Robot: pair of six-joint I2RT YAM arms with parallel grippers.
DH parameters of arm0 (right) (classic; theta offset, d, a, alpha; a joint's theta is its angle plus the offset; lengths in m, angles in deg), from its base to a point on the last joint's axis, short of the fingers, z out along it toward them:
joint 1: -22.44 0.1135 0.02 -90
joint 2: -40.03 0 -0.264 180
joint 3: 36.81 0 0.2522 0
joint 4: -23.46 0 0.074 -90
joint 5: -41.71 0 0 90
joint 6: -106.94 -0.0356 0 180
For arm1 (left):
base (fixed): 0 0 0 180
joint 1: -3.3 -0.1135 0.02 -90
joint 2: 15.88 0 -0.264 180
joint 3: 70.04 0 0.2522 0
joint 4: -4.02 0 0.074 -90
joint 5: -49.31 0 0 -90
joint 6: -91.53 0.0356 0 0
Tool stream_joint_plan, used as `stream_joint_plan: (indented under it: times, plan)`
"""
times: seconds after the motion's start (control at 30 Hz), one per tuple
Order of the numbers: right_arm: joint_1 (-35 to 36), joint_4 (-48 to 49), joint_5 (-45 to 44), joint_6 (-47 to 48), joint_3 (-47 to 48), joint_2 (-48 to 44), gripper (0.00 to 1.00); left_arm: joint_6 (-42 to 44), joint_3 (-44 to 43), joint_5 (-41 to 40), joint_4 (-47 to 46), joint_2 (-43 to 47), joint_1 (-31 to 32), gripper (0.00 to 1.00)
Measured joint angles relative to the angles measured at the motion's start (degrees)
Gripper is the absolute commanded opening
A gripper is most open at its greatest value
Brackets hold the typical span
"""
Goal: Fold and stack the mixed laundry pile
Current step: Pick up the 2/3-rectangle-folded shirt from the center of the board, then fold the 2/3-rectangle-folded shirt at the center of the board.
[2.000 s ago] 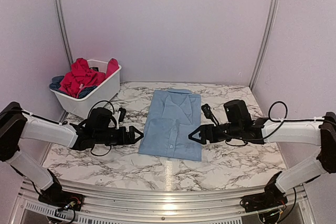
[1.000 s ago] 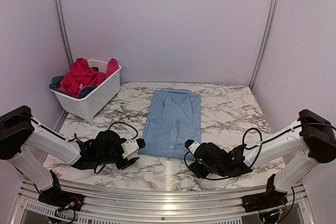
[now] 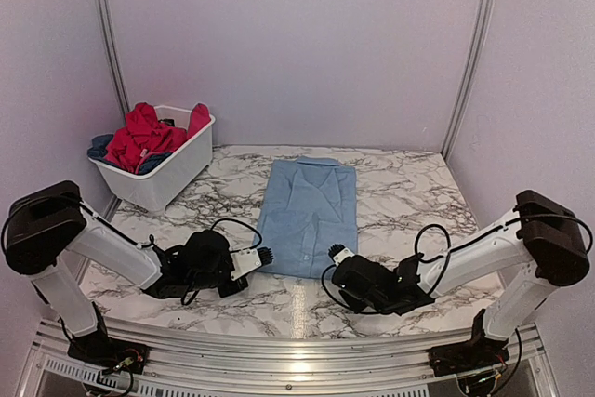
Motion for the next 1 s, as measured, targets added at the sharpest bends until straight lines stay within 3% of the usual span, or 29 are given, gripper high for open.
stream_joint_plan:
  times: [0.5, 0.67, 1.0]
  plan:
    - [1.77, -13.18, 5.22, 0.74, 3.78, -19.41, 0.00, -6.23, -2.89, 1.62, 18.03, 18.97, 5.84, 0.00]
    - [1.42, -16.61, 4.39, 1.46, 7.98, -22.08, 0.00, -7.72, -6.67, 1.38, 23.39, 22.27, 5.73, 0.00]
    - [-11.34, -16.46, 7.72, 7.08, 13.05, -21.38, 0.00, -8.98, -15.02, 1.60, 25.70, 18.58, -0.61, 0.00]
